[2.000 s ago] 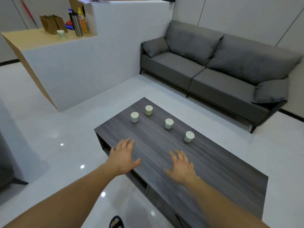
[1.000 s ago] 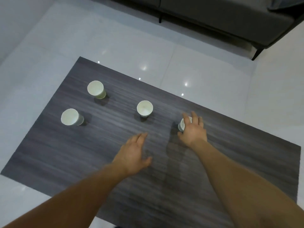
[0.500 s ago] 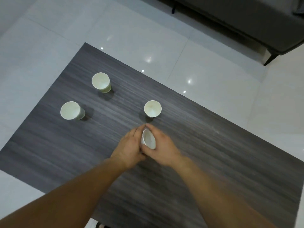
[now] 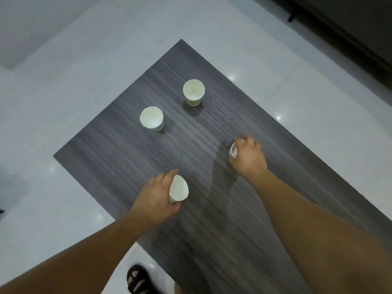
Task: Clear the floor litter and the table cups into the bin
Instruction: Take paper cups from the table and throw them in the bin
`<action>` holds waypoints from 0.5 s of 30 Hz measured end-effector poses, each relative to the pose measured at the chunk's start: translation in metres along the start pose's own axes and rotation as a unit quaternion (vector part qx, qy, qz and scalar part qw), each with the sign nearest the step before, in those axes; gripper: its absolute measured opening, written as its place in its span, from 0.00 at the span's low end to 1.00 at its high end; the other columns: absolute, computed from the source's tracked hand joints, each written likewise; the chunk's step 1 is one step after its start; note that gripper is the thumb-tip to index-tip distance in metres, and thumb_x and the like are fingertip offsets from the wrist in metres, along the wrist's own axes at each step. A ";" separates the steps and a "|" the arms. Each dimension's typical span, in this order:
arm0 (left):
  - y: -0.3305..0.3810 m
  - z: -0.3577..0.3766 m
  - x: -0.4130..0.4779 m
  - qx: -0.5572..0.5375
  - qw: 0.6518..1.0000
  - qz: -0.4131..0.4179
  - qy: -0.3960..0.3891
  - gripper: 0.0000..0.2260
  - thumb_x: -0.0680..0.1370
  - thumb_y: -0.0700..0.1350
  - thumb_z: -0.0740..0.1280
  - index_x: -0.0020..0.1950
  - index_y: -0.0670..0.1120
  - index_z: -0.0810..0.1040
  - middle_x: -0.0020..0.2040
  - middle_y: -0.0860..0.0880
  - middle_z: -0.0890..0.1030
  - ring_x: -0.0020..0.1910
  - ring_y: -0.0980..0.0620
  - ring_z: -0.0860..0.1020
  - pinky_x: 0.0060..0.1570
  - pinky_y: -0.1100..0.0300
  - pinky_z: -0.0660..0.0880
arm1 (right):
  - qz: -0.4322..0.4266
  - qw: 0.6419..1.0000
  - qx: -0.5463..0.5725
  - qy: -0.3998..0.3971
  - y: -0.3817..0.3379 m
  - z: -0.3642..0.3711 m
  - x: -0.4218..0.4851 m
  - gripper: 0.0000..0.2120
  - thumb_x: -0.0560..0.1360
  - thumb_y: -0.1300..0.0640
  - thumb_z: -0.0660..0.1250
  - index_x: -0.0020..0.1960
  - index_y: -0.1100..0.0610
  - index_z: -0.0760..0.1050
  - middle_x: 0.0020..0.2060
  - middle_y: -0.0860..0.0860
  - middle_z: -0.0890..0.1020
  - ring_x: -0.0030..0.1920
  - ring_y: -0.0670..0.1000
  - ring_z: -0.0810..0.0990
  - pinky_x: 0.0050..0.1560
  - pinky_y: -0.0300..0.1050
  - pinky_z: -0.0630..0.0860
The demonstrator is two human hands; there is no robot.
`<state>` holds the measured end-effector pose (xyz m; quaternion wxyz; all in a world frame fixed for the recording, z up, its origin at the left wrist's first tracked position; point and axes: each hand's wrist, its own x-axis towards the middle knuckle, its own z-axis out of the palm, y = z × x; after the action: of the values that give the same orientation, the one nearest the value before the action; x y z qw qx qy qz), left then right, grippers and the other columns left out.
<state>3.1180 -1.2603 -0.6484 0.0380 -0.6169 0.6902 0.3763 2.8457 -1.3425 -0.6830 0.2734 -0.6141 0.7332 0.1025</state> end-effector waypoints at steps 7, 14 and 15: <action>-0.047 -0.029 -0.071 -0.020 0.996 -0.059 0.059 0.39 0.68 0.55 0.75 0.74 0.54 0.59 0.67 0.51 0.71 0.62 0.48 0.73 0.62 0.53 0.71 | -0.069 0.996 0.016 -0.052 -0.086 0.041 -0.104 0.30 0.73 0.50 0.68 0.73 0.49 0.63 0.69 0.52 0.64 0.67 0.58 0.65 0.60 0.51 0.72; -0.087 -0.075 -0.195 -0.028 0.978 -0.087 0.187 0.39 0.68 0.53 0.75 0.74 0.53 0.60 0.65 0.47 0.69 0.57 0.45 0.75 0.53 0.55 0.74 | -0.207 0.978 -0.034 -0.015 -0.201 0.013 -0.213 0.29 0.75 0.52 0.66 0.74 0.52 0.63 0.68 0.53 0.65 0.65 0.58 0.65 0.60 0.51 0.72; -0.092 -0.079 -0.220 -0.035 0.975 -0.099 0.198 0.39 0.68 0.52 0.75 0.75 0.53 0.59 0.65 0.48 0.68 0.57 0.45 0.75 0.52 0.56 0.73 | -0.220 0.974 -0.047 -0.013 -0.215 0.009 -0.233 0.28 0.75 0.52 0.66 0.73 0.52 0.63 0.68 0.53 0.65 0.65 0.58 0.66 0.59 0.51 0.72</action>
<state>3.2837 -1.1197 -0.5213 -0.0846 -0.7452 0.6061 0.2649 3.0761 -1.1899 -0.5276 0.2693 -0.7715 0.5705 0.0822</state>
